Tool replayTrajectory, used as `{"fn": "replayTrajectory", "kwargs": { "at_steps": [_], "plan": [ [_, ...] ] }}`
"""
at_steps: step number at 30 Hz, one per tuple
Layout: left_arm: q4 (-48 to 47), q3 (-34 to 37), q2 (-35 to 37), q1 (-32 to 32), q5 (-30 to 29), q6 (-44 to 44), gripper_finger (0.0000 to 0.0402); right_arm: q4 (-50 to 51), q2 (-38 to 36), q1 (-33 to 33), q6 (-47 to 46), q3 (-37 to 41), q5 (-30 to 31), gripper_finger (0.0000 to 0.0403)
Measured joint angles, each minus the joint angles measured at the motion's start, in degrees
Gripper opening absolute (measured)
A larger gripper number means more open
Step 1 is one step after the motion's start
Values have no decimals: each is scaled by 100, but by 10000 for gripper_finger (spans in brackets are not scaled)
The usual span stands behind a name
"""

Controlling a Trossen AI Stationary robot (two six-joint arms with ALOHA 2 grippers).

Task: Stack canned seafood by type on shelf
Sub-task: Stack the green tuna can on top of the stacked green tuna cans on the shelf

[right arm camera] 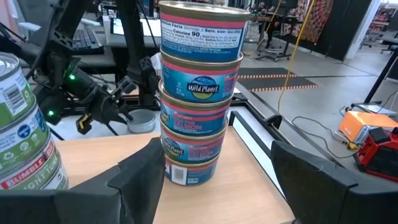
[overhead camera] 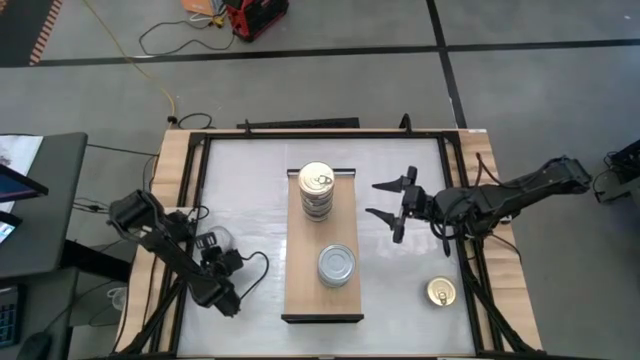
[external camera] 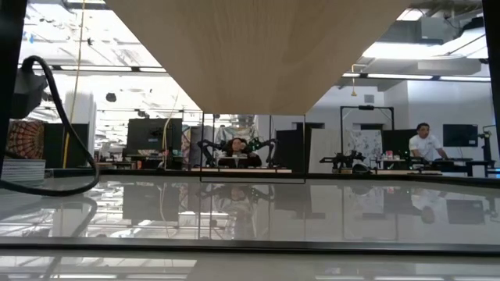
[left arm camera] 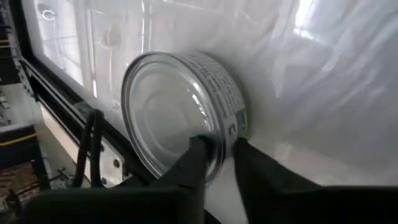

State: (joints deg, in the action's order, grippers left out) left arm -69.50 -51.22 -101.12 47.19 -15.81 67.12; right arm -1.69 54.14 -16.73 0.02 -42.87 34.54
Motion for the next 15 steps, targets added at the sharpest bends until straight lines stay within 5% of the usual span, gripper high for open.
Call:
{"fn": "replayTrajectory", "kwargs": {
  "at_steps": [5, 12, 15],
  "plan": [
    [11, -53, 177, 85, -72, 158, 7, -121, 149, 39, 50, 0, 1, 315],
    [1317, 8, 497, 123, -151, 33, 0, -193, 280, 161, 47, 0, 6, 315],
    [1153, -31, 477, 107, -154, 21, 0, -239, 289, 155, 48, 0, 3, 315]
  ]
}}
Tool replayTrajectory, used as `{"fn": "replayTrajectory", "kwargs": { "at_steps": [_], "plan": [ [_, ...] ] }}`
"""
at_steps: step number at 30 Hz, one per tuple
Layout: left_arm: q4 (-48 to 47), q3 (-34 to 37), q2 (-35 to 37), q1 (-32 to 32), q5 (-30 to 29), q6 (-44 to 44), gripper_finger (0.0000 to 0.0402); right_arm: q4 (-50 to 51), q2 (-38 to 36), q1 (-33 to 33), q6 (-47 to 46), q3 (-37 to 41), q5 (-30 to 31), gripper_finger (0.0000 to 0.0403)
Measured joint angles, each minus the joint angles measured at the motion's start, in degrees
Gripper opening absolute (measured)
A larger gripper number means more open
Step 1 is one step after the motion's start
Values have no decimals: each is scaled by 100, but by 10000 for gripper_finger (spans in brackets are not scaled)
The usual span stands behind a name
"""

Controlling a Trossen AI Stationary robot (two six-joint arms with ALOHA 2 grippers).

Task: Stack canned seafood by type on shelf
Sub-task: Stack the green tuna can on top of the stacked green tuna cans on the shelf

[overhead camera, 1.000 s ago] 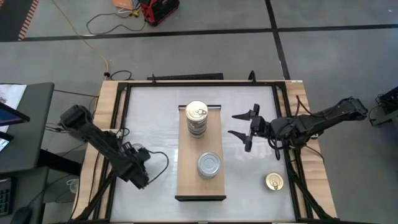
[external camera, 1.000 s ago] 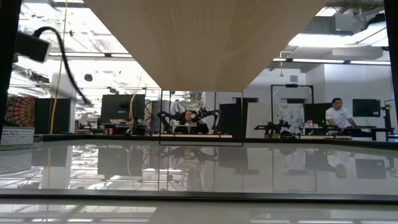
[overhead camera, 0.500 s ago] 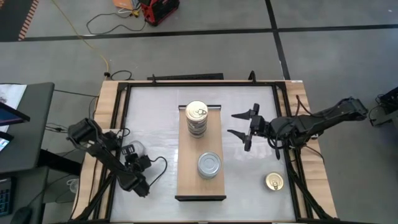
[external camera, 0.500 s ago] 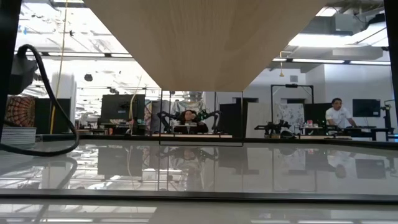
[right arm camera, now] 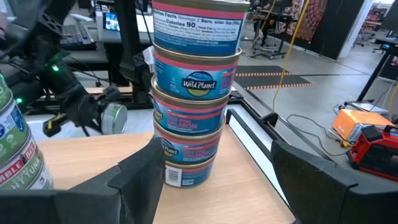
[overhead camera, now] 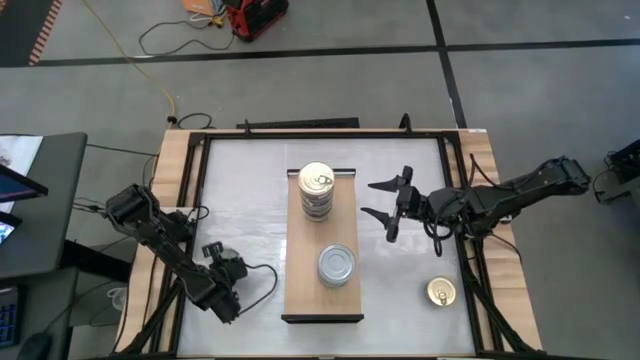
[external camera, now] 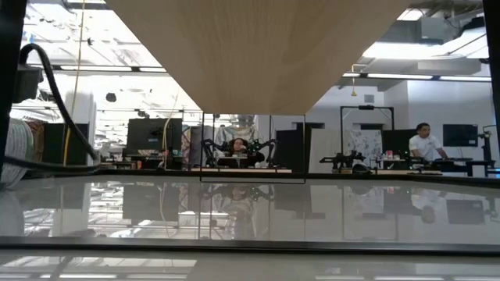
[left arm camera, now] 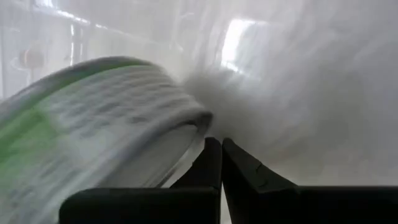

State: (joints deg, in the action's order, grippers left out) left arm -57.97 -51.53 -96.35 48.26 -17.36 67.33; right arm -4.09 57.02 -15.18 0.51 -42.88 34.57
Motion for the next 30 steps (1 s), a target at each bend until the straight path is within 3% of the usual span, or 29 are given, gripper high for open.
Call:
{"fn": "replayTrajectory", "kwargs": {
  "at_steps": [4, 12, 17, 22, 27, 30],
  "plan": [
    [-640, -314, 105, 22, -266, 143, 0, -79, 6, 2, 1, -2, 0, 315],
    [-698, -904, 571, 34, -339, -771, 0, -93, 10, -9, -2, -2, -2, 315],
    [-1265, -1232, 1095, -99, -486, -399, 13, -95, 10, -9, -2, -2, -2, 315],
    [-1355, -1249, 1564, -273, -218, -537, 89, -113, 10, -9, -2, -2, -6, 315],
    [-1675, -1085, 1606, -529, -82, -959, 193, -113, 10, -11, -4, -2, -19, 315],
    [-1722, -784, 1610, -649, 49, -1290, 233, -113, 10, -34, -6, -2, -20, 315]
  ]
}}
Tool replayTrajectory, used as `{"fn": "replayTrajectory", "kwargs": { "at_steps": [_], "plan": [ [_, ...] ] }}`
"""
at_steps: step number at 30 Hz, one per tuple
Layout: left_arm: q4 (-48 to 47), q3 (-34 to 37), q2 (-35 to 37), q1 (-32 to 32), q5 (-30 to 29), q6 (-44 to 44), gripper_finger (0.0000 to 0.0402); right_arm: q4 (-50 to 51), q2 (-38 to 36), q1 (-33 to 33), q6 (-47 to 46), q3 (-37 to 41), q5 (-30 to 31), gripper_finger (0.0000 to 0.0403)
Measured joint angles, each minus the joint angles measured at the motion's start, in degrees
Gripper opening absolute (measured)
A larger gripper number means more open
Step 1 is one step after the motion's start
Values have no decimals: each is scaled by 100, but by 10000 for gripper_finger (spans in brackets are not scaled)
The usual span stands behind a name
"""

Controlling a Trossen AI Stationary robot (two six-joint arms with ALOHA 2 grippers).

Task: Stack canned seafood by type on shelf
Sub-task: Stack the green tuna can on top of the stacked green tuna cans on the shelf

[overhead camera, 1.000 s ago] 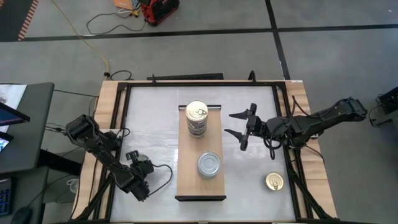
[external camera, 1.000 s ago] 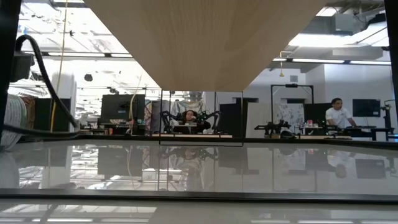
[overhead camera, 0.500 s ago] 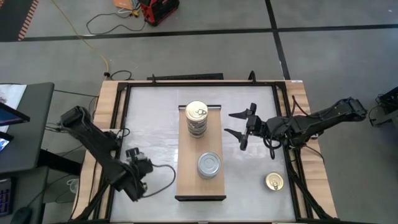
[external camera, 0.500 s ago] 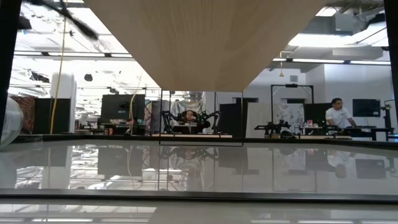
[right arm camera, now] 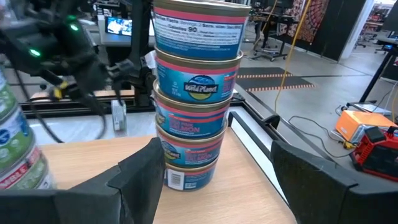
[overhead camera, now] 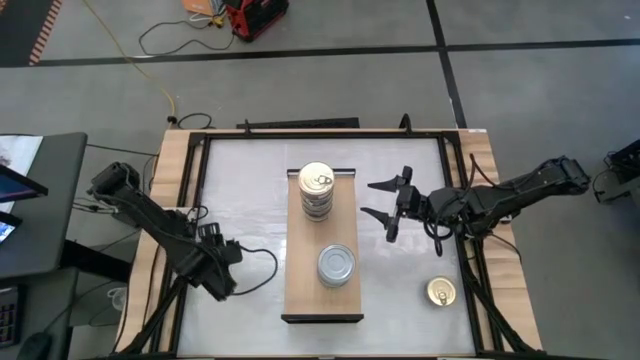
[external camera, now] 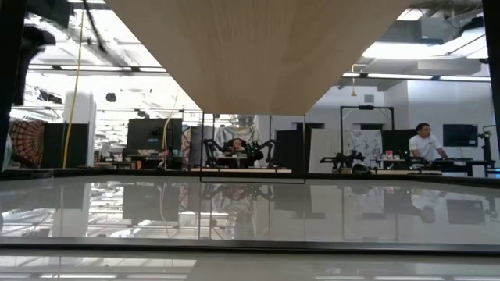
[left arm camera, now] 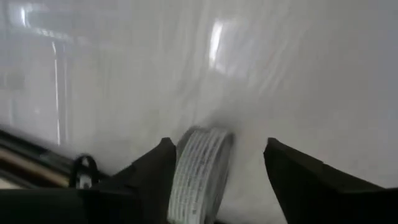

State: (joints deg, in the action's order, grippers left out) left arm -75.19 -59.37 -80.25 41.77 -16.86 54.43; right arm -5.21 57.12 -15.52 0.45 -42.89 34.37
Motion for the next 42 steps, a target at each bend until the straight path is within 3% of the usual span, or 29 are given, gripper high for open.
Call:
{"fn": "replayTrajectory", "kwargs": {
  "at_steps": [17, 22, 30, 36, 42],
  "plan": [
    [631, 1241, 98, -622, 1204, -686, 249, 0, 0, -65, 2, 0, -9, 315],
    [819, 1447, 149, -660, 1410, -640, 233, 0, 0, -65, 2, 0, -9, 315],
    [877, 1275, 146, -657, 1402, -841, 123, 1, 0, -63, 2, 0, -9, 315],
    [765, 895, 301, -657, 1300, -879, 121, 124, -16, -77, 4, 0, -9, 315],
    [626, 204, 954, -657, 886, -830, 121, 507, -362, -234, 0, 2, 32, 315]
  ]
}}
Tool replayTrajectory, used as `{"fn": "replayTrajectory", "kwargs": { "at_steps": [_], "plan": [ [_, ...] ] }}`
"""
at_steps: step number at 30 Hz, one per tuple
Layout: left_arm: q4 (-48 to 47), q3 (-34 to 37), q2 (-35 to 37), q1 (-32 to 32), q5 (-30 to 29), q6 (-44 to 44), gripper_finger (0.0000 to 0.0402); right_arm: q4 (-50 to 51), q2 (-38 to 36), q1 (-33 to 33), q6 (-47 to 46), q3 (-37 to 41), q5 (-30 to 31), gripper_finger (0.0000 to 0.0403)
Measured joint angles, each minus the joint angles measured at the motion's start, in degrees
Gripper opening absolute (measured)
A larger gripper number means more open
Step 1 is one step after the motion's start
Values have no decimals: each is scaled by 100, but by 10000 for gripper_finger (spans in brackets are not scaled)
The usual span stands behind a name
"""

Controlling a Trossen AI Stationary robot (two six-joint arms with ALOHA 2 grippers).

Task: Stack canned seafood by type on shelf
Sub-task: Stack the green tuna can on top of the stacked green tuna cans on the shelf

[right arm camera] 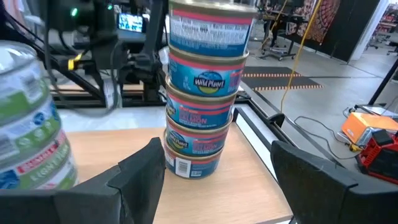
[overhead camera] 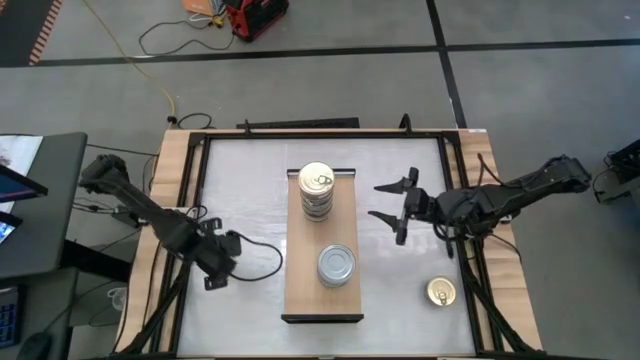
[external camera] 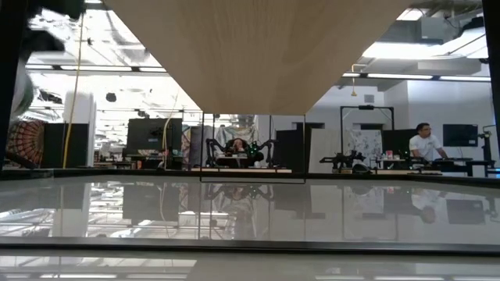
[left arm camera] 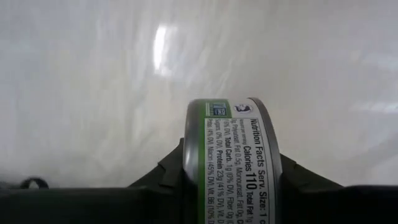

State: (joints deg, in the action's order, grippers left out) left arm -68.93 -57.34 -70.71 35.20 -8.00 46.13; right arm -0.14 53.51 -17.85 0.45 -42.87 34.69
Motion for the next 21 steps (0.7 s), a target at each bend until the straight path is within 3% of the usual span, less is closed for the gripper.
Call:
{"fn": "replayTrajectory", "kwargs": {
  "at_steps": [3, 7, 12, 18, 21],
  "plan": [
    [12, -348, 423, -9, -363, 16, 124, 144, -168, -138, 84, 0, 53, 315],
    [38, -780, 913, -9, -1008, 13, 124, 332, -222, -371, 237, 0, 572, 315],
    [439, -1123, 1425, -9, -2176, -3, 124, 65, -164, -595, 1119, 0, 769, 315],
    [1960, -1150, 1803, -11, -3157, -831, 124, -791, -167, -1090, 2939, 0, 1638, 315],
    [2863, -1150, 1824, -11, -3449, -1531, 124, -1516, -166, -1292, 3864, 0, 1716, 315]
  ]
}}
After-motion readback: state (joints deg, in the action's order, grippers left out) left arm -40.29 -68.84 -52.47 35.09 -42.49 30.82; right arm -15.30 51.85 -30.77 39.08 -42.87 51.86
